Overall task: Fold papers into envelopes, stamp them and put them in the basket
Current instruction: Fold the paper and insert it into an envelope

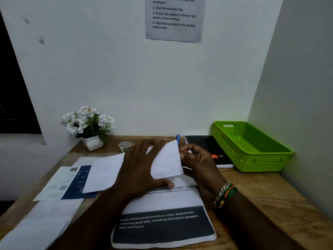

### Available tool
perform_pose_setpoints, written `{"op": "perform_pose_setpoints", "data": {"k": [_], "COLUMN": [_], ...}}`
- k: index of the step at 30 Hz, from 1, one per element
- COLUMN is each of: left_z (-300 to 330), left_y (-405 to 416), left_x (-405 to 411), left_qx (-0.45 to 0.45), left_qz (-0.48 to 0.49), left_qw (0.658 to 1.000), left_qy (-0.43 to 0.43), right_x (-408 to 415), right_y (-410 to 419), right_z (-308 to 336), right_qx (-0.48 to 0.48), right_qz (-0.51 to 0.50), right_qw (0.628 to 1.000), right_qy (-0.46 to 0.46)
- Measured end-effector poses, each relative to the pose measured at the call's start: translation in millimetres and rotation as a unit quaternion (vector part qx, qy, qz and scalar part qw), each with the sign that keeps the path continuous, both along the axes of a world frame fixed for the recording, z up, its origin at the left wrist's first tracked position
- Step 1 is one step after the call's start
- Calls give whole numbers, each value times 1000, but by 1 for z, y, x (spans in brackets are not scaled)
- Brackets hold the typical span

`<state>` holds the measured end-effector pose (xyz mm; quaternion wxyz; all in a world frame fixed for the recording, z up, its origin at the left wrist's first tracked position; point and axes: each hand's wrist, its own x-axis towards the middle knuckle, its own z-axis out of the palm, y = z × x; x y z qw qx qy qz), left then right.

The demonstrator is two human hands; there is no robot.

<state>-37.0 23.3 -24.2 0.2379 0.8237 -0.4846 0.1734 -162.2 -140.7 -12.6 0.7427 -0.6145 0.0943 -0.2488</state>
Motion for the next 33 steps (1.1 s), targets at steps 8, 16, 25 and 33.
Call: {"op": "perform_pose_setpoints", "data": {"k": [8, 16, 25, 33], "left_z": [-1, -3, -3, -5], "left_y": [1, 0, -3, -4], "left_x": [1, 2, 0, 0], "left_qx": [2, 15, 14, 36], "left_qz": [16, 21, 31, 21], "left_qw": [1000, 1000, 999, 996], "left_qy": [-12, -10, -26, -73], "right_x": [-1, -2, -5, -3], "right_y": [1, -1, 0, 1], "right_z": [-1, -4, -4, -4], "right_qx": [-82, -44, -61, -88], "right_qz": [-45, -27, -8, -17], "right_qw": [996, 998, 997, 995], "right_qy": [1, 19, 42, 45]}}
